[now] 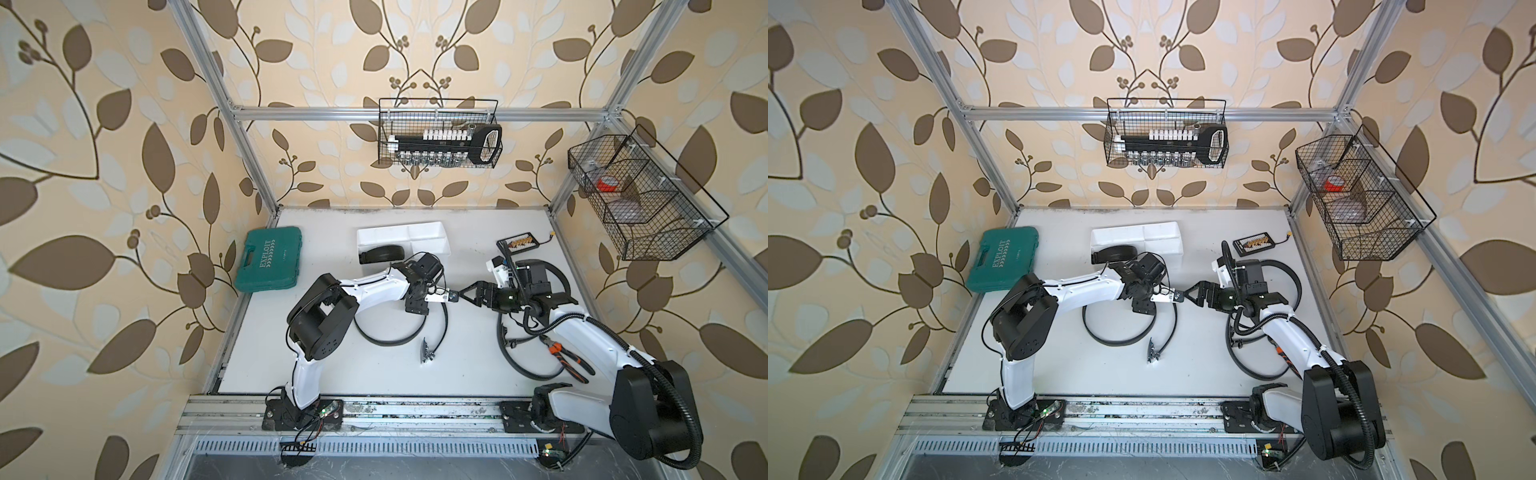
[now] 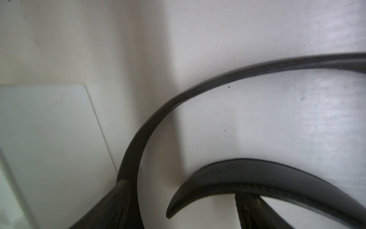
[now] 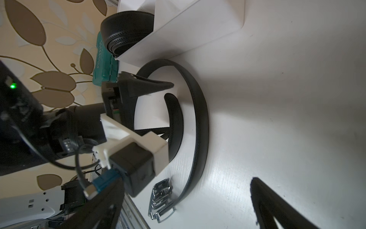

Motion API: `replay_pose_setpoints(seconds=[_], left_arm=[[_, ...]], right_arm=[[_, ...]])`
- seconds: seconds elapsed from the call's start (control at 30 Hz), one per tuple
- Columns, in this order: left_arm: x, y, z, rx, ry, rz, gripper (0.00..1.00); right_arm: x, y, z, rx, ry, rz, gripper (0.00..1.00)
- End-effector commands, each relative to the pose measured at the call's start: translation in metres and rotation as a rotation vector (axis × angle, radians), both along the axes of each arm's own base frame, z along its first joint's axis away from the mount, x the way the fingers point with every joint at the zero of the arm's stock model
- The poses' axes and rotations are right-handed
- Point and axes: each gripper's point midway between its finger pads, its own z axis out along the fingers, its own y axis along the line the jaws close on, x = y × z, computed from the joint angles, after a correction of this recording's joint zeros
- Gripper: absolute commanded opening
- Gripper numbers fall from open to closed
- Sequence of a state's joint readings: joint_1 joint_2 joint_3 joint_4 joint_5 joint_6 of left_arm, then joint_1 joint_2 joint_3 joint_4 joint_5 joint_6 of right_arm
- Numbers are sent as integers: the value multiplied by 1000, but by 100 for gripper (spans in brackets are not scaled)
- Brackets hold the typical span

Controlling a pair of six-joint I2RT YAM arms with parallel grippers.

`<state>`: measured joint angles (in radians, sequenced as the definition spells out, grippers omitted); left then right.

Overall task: Place the belts into the storage roll
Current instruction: Roll the belt at the center of the board.

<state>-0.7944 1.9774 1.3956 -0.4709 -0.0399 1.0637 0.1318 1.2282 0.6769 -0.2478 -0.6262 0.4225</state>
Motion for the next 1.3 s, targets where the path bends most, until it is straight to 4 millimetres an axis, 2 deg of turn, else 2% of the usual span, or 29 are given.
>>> replay_pose_setpoints(seconds=[0.0, 0.13, 0.23, 0.5, 0.67, 0.93, 1.13, 1.27], left_arm=[[-22, -1, -8, 50, 98, -55, 76], [-34, 2, -21, 78, 146, -66, 72], [-42, 4, -29, 92, 172, -65, 64], [-52, 18, -34, 91, 226, 5, 18], [-56, 34, -36, 54, 221, 99, 0], [-57, 72, -27, 45, 188, 392, 0], [-53, 98, -9, -30, 173, 732, 0], [-39, 118, 7, -89, 116, 1054, 0]], right_arm=[[-2, 4, 0, 48, 1, 20, 99], [-2, 6, -4, 66, 13, 19, 99], [-3, 6, -8, 72, 25, 18, 99], [0, -3, -11, 37, 31, -14, 99], [3, -10, -14, 30, 46, -39, 99], [6, -17, -29, 16, 98, -76, 99], [13, -24, -22, -13, 19, -116, 92], [16, -15, -18, -53, -16, -114, 91]])
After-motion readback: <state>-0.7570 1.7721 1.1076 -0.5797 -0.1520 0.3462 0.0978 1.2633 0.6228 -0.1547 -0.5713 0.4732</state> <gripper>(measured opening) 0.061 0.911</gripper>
